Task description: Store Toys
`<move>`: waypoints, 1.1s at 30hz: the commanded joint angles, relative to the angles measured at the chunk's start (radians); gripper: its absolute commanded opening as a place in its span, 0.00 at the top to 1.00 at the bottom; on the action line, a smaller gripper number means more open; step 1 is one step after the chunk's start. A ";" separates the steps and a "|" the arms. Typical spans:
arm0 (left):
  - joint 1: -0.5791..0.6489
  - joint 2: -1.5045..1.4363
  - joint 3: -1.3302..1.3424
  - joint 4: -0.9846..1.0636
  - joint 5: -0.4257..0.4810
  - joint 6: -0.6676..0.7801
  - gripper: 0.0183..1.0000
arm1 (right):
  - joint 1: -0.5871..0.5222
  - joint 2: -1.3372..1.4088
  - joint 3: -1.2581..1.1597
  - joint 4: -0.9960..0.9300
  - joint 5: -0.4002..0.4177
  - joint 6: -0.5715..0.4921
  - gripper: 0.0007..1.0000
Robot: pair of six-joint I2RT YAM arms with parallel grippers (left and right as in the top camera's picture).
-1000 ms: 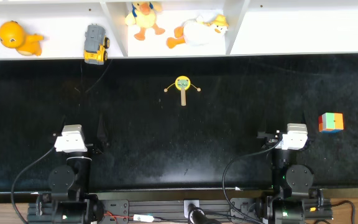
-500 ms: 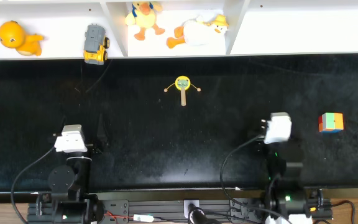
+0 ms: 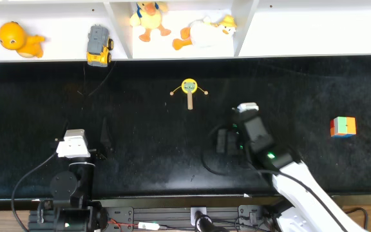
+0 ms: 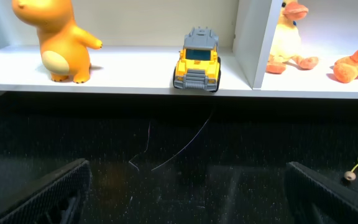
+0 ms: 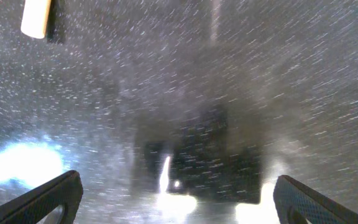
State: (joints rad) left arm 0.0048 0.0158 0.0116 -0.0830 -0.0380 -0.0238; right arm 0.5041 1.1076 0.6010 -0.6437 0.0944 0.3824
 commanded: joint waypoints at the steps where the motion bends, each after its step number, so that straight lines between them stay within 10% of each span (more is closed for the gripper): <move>1: -0.006 -0.013 -0.003 -0.001 0.006 0.000 0.00 | 0.101 0.121 0.109 -0.003 0.088 0.247 0.00; 15: -0.006 -0.013 -0.003 -0.001 0.006 0.000 0.00 | 0.271 0.516 0.362 0.085 0.298 0.296 0.00; 33: -0.006 -0.013 -0.003 -0.001 0.006 0.000 0.00 | 0.276 0.740 0.491 0.207 0.324 0.295 0.01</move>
State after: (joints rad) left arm 0.0048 0.0158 0.0116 -0.0830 -0.0380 -0.0238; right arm 0.7738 1.8252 1.0641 -0.4511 0.4004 0.6697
